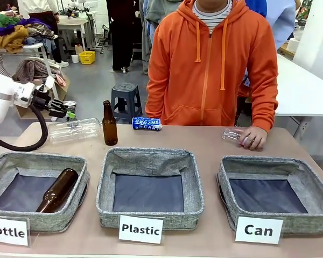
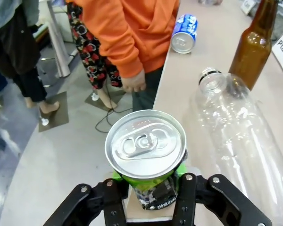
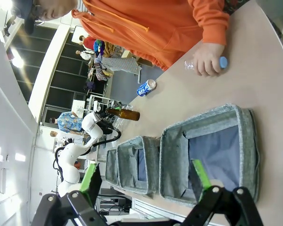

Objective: Sort the can waste into the basket.
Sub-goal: Pick up the can waste from the table and place it in the right Fabric basket.

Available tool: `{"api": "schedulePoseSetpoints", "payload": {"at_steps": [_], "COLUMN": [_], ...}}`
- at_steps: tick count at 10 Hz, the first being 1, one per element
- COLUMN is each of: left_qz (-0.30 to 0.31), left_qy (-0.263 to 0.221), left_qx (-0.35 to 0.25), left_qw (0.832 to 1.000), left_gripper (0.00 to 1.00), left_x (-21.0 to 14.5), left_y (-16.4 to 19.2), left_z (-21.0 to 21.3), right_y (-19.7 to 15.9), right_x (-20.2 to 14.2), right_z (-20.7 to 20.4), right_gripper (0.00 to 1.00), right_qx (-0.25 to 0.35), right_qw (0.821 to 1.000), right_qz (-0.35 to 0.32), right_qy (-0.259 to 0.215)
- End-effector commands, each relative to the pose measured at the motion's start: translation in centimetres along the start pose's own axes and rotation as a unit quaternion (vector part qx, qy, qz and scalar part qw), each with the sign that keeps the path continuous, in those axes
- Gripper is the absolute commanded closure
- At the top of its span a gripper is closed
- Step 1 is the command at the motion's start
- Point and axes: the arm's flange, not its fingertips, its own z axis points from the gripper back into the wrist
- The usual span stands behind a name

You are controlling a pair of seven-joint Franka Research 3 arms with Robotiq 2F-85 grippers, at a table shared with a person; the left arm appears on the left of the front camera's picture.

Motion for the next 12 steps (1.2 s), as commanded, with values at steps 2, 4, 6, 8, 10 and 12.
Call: {"api": "schedulePoseSetpoints", "payload": {"at_steps": [2,4,6,8,10,12], "left_qz": [-0.01,-0.016,-0.029,-0.055,-0.116,-0.177], "left_qy": [0.0,-0.006,-0.011,-0.017,-0.036,-0.031], "left_qx": [-0.027,-0.029,-0.005,-0.004,-0.068,-0.166], "left_qw": [1.0,0.999,0.999,0.998,0.99,0.97], "left_gripper": [1.0,1.0,1.0,1.0,1.0,1.0], "left_x": [0.9,1.4,4.0,7.9,9.2,7.5], "left_y": [0.4,-0.4,-4.5,-13.1,-22.0,-30.7], "left_z": [-0.6,0.5,5.3,13.2,18.6,19.8], "right_y": [0.0,0.0,0.0,0.0,0.0,0.0], "right_x": [0.3,0.3,0.3,0.3,0.3,0.3], "right_z": [-0.2,-0.2,-0.2,-0.2,-0.2,-0.2], "right_gripper": [0.0,0.0,0.0,0.0,0.0,0.0], "right_qx": [0.012,0.012,0.012,0.012,0.012,0.012], "right_qw": [1.0,1.0,1.0,1.0,1.0,1.0], "right_qz": [0.012,0.012,0.012,0.012,0.012,0.012], "right_qy": [-0.008,-0.008,-0.008,-0.008,-0.008,-0.008]}}
